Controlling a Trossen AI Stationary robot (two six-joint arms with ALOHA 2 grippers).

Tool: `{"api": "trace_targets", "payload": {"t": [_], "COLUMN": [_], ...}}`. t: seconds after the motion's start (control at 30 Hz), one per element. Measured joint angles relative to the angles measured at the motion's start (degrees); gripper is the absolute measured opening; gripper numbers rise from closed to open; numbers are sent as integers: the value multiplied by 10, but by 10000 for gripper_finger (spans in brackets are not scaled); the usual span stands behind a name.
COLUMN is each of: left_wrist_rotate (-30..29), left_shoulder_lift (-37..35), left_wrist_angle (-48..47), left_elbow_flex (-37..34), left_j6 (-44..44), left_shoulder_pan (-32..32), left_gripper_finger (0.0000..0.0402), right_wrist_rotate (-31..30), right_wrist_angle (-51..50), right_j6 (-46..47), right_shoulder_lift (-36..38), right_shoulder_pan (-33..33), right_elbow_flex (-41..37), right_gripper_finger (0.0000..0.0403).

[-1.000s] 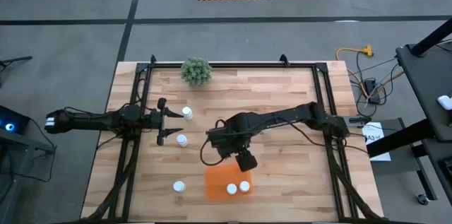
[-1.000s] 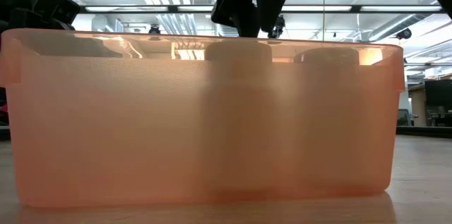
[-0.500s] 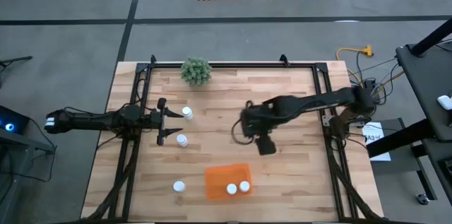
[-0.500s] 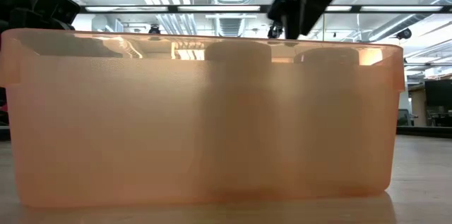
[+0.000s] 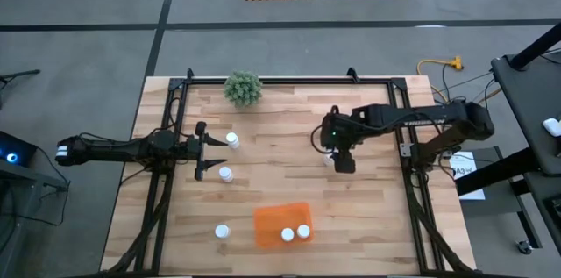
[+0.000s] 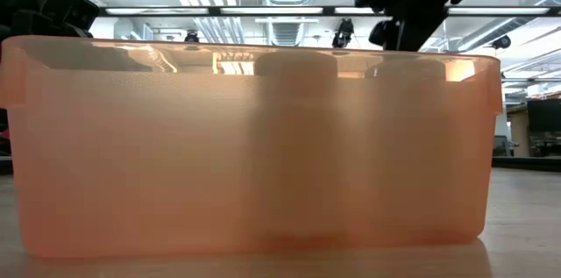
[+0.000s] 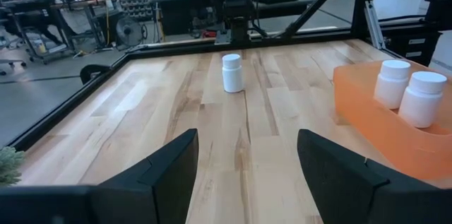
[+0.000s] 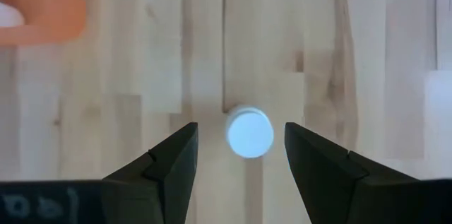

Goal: Pick and place pill bottles into a basket
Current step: Put the pill bottle into the bin

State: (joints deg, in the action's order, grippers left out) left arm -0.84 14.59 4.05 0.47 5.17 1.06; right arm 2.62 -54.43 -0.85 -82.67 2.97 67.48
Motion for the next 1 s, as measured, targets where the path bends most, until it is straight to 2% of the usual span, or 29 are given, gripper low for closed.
{"api": "trace_targets", "payload": {"t": [0.3, 0.63, 1.0], "left_wrist_rotate": [0, 0, 0], "left_shoulder_lift": [0, 0, 0], "left_wrist_angle": [0, 0, 0], "left_elbow_flex": [0, 0, 0], "left_j6": [0, 0, 0], "left_shoulder_pan": [0, 0, 0], "left_gripper_finger": [224, 224, 224], "right_wrist_rotate": [7, 8, 23], "right_wrist_angle": [15, 42, 45], "right_j6": [-22, -19, -15], "right_shoulder_lift": [-7, -7, -7], "right_shoulder_pan": [31, 32, 49], "right_elbow_flex": [-22, -56, -58], "right_gripper_finger": [201, 201, 201]}}
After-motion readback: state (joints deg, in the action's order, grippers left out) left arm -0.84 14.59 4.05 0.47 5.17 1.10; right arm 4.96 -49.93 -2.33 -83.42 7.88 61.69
